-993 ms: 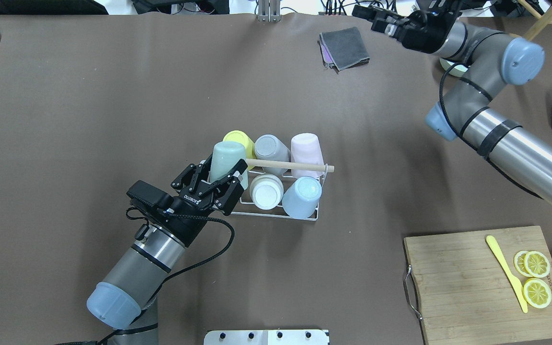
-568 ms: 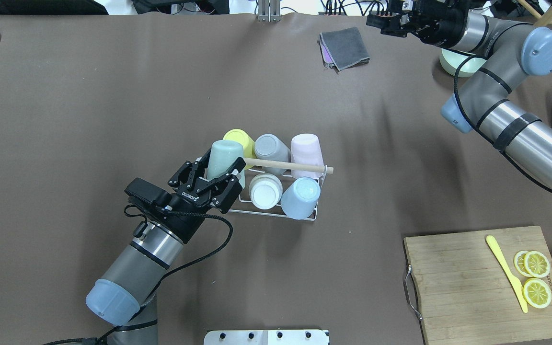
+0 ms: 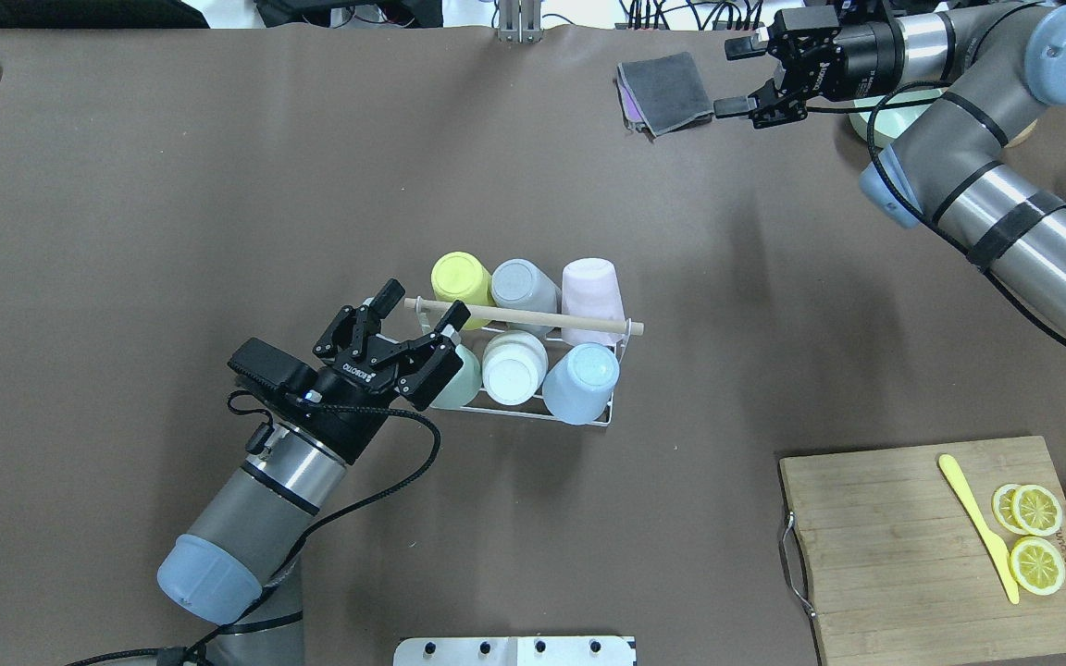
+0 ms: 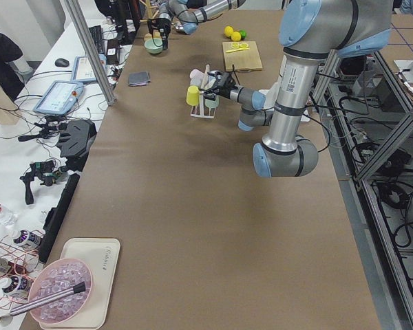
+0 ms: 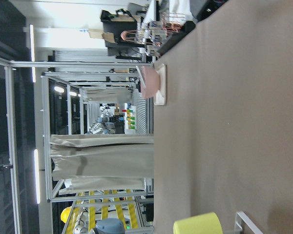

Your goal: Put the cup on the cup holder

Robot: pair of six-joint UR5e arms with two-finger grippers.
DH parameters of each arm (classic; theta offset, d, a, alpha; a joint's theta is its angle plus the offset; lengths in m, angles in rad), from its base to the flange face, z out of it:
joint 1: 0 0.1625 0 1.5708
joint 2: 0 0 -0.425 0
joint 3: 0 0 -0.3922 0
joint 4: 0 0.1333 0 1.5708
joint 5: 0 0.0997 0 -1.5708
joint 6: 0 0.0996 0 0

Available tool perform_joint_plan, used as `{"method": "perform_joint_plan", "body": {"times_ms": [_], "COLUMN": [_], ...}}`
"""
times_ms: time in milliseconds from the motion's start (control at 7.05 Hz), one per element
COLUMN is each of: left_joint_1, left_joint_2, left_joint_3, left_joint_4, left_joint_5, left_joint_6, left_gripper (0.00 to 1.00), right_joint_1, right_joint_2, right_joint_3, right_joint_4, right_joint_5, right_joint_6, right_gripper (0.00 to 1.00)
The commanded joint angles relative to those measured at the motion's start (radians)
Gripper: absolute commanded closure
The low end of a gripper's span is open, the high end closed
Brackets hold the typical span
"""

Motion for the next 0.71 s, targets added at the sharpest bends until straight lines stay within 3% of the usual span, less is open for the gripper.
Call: {"method": "perform_joint_plan", "body": {"times_ms": [0,142,284,426,568], "left_joint_1": [-0.075,-0.117,-0.19,-0.331,-0.444], "left_joint_2": [0.025,0.086,0.117,0.148,0.192], "left_joint_3": [-0.007,-0.021,-0.02,-0.015,-0.011], "left_joint_4": [0.0,0.003,0.006,0.023,0.073], "left_joint_5": [-0.012,-0.016,-0.097,-0.291,-0.407], "left_joint_6": [0.0,-0.001,-0.001,-0.009,-0.02], "left_gripper": [0.02,0.02,0.02,0.02,0.02], "right_joint_1": [0.018,0.023,0.027,0.027,0.02], "right_joint_2": [0.002,0.0,0.012,0.022,0.01], "right_joint_3": [0.049,0.069,0.092,0.11,0.135], "right_joint_4": [-0.013,-0.015,-0.021,-0.019,-0.01], "right_joint_5": [-0.213,-0.281,-0.432,-0.629,-0.75], "right_joint_6": [0.187,0.265,0.346,0.394,0.468], "right_gripper": [0.03,0.01,0.01,0.02,0.03]}}
